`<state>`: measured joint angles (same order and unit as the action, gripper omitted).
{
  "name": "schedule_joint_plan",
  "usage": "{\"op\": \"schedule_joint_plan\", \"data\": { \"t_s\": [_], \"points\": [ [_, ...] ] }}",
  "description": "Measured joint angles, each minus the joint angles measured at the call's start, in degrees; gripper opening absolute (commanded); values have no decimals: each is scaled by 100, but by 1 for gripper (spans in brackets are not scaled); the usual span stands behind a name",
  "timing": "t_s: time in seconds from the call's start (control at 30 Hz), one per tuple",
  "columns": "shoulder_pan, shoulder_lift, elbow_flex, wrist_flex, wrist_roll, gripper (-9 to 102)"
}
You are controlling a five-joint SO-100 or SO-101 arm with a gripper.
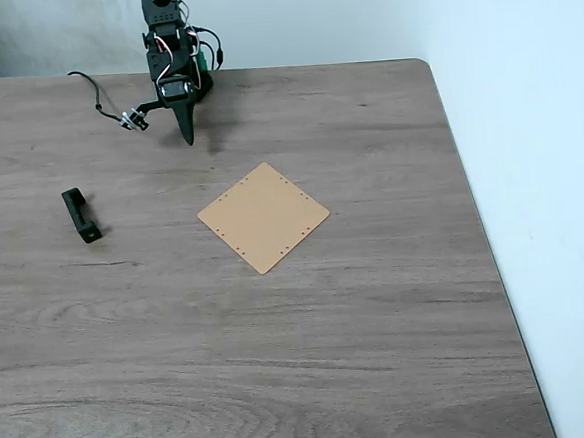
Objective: Grasp a black block and then place it on the board.
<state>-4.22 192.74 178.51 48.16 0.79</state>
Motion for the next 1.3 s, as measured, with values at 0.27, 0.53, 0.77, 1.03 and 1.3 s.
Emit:
{"op": "schedule_joint_plan", "data": {
  "t_s": [0.27,0.53,0.77,1.03,1.3],
  "points": [
    [0,0,0,0,0,0],
    [0,0,0,0,0,0],
    [0,0,0,0,0,0],
    [0,0,0,0,0,0],
    [352,0,0,-141,-483,0]
  ]
}}
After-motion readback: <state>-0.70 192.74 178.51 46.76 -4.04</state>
